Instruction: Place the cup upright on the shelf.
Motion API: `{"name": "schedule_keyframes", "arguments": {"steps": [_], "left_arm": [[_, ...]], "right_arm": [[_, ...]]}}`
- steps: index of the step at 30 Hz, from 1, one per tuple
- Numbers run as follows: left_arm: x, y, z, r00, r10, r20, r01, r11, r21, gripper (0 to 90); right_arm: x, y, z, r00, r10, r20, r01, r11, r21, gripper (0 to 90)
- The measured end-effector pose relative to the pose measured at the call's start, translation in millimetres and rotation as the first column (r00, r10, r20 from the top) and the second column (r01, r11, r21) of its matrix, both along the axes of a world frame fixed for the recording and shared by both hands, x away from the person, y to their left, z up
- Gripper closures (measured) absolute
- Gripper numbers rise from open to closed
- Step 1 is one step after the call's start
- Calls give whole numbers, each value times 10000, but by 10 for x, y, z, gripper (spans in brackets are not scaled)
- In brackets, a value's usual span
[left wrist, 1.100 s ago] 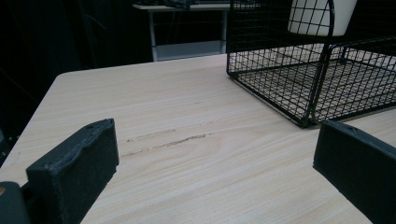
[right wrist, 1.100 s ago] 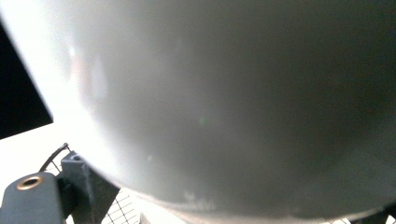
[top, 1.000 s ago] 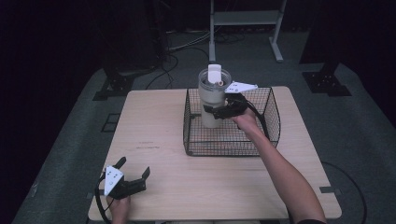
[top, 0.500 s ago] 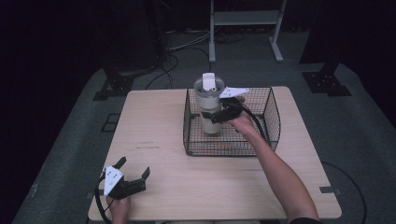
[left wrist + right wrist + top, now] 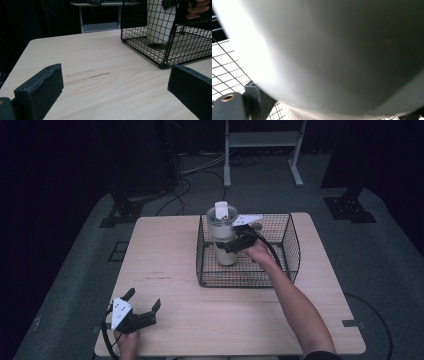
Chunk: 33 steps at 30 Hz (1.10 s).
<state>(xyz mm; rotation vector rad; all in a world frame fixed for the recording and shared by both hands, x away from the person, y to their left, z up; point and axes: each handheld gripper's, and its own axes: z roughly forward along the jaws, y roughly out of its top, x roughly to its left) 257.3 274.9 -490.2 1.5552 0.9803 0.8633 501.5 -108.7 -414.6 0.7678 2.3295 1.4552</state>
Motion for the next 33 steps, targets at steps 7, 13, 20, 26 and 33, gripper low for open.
{"name": "schedule_keyframes", "arguments": {"steps": [7,13,20,26,33], "left_arm": [[-3,1,0,10000,-4,5,4,10000,-1,0],[-5,2,0,10000,-17,17,17,10000,-1,0],[-6,-2,-1,10000,-17,41,17,10000,27,0],[-8,3,1,10000,-23,17,23,10000,13,0],[-9,0,0,10000,-23,40,23,10000,-33,0]], "right_arm": [[8,49,-49,9995,257,-166,-262,9992,-313,94],[16,29,-64,9984,561,-99,-565,9978,-352,93],[-4,20,-84,9975,694,95,-690,9967,-416,91],[-6,-5,-94,9971,754,117,-749,9964,-396,91],[-22,-32,-106,9963,825,222,-817,9959,-378,91]]}}
